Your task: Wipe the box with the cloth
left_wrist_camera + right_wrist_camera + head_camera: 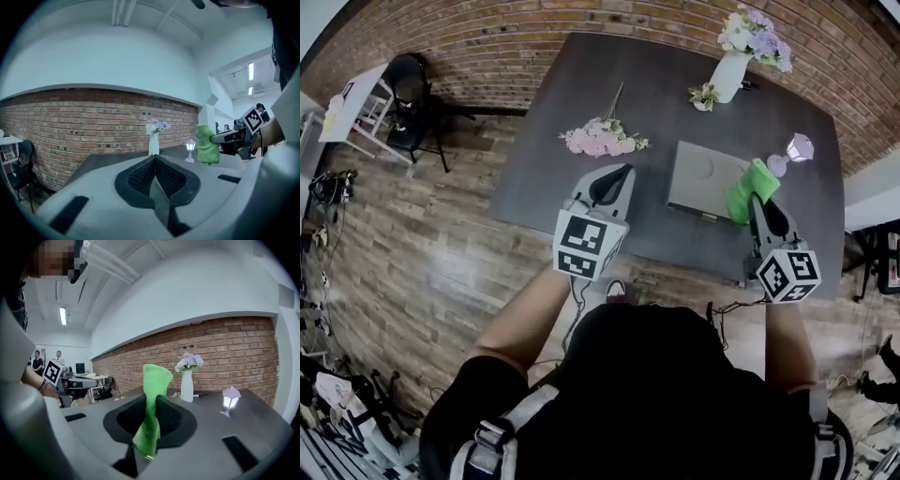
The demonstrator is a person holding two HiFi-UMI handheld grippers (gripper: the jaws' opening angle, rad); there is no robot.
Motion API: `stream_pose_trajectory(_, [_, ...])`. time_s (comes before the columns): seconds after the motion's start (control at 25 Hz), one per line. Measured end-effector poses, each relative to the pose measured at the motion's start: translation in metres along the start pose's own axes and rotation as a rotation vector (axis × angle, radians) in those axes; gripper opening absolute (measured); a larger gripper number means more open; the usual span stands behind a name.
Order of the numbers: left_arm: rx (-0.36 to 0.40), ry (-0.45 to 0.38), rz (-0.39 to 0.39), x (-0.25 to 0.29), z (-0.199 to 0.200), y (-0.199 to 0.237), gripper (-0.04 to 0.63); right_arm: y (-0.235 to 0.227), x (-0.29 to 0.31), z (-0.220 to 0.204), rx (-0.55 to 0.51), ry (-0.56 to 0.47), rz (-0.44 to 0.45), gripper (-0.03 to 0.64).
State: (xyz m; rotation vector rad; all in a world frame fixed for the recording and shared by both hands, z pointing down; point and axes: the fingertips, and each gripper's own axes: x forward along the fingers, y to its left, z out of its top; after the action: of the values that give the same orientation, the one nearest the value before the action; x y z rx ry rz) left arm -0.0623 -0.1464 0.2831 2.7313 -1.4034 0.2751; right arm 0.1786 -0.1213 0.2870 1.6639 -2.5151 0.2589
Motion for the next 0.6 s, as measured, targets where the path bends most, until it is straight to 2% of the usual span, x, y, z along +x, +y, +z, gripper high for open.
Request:
stream_pose_trajectory(0.28, [0.002,0.017,-0.019,0.012,-0.013,0.008,0.009,0.017,0.022,-0.005,-0.005,0.044,0.039,0.055])
stream_pose_trajectory(0.44, [-0.042,0.033,-0.003,0.017,-0.025,0.006,0.009,0.025,0.042,-0.008,-0.040,0.084,0.105,0.055])
stream_pose_trajectory(0.6, [-0.055,0.050,0.020,0.016,-0.037,0.009,0.009,0.042,0.070,-0.016,-0.067,0.121,0.180,0.055])
